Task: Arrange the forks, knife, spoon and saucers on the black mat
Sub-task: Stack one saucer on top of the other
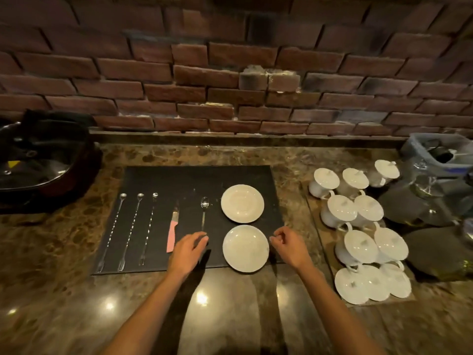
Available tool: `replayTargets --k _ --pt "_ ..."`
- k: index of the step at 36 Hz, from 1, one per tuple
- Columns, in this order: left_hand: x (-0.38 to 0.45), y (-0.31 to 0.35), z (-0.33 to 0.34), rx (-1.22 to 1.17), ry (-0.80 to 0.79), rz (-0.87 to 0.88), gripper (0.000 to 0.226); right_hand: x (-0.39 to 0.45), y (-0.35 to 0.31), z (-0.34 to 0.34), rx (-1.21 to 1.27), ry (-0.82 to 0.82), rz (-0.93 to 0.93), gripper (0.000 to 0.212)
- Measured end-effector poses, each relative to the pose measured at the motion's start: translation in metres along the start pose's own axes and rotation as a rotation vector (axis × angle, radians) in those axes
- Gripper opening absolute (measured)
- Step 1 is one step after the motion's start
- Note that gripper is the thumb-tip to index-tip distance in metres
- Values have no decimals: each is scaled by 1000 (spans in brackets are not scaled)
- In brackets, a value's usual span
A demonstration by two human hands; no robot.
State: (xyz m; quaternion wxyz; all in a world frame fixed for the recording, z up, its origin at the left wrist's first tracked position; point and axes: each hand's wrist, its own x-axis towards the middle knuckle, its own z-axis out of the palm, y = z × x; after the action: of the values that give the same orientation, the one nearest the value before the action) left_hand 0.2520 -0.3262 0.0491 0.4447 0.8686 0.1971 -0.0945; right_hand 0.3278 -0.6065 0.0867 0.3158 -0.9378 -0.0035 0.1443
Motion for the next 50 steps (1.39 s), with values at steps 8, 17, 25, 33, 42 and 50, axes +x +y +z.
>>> replayTargets --k 8,17,25,33,42,50 --pt "13 33 48 -72 -55 -155 45 32 24 -2 22 -124 39 11" --pt "46 32 78 10 -117 -193 47 61 44 30 -48 -277 133 31" --pt "53 28 80 44 -159 -198 34 54 52 45 80 -381 166 13" --pt "46 31 73 -27 -85 -171 32 46 50 49 170 -326 134 11" --pt "85 62 56 -82 -21 -38 34 88 27 30 255 -210 95 13" --pt "134 69 52 -15 -34 -81 35 136 16 29 247 -198 115 12"
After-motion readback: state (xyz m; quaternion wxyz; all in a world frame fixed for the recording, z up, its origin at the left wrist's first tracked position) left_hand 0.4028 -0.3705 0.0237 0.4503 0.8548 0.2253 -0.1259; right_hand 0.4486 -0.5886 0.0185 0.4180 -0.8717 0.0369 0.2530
